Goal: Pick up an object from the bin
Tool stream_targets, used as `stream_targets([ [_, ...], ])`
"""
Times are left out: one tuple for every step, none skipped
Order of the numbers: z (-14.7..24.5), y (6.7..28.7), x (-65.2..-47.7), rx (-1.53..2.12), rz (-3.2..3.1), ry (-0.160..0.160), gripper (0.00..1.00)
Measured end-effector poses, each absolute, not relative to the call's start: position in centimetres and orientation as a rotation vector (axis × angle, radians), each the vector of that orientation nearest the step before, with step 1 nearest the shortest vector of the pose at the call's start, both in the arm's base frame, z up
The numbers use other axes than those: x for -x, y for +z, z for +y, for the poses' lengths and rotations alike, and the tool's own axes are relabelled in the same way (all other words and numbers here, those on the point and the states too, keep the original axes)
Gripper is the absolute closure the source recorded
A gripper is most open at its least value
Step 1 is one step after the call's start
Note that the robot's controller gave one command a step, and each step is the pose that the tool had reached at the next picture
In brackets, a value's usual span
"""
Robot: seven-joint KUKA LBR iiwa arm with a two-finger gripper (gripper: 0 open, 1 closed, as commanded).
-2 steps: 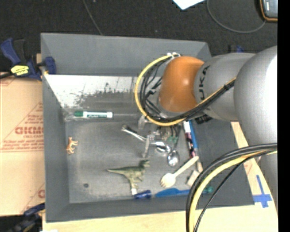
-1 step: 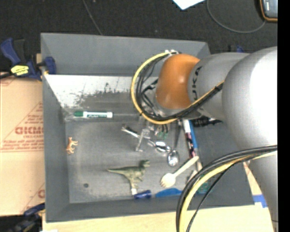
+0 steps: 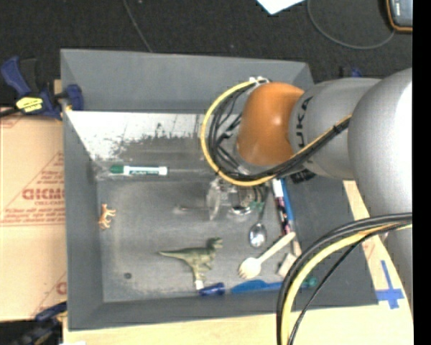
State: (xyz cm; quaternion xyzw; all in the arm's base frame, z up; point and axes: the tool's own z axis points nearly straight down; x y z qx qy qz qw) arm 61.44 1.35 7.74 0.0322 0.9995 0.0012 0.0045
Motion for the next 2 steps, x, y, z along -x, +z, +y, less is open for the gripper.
stream_targets([
  [1.4,7.8,-61.4,-0.101,3.131,0.004,1.0],
  [1.3,11.4,-61.2,-0.102,3.138,0.004,1.0],
])
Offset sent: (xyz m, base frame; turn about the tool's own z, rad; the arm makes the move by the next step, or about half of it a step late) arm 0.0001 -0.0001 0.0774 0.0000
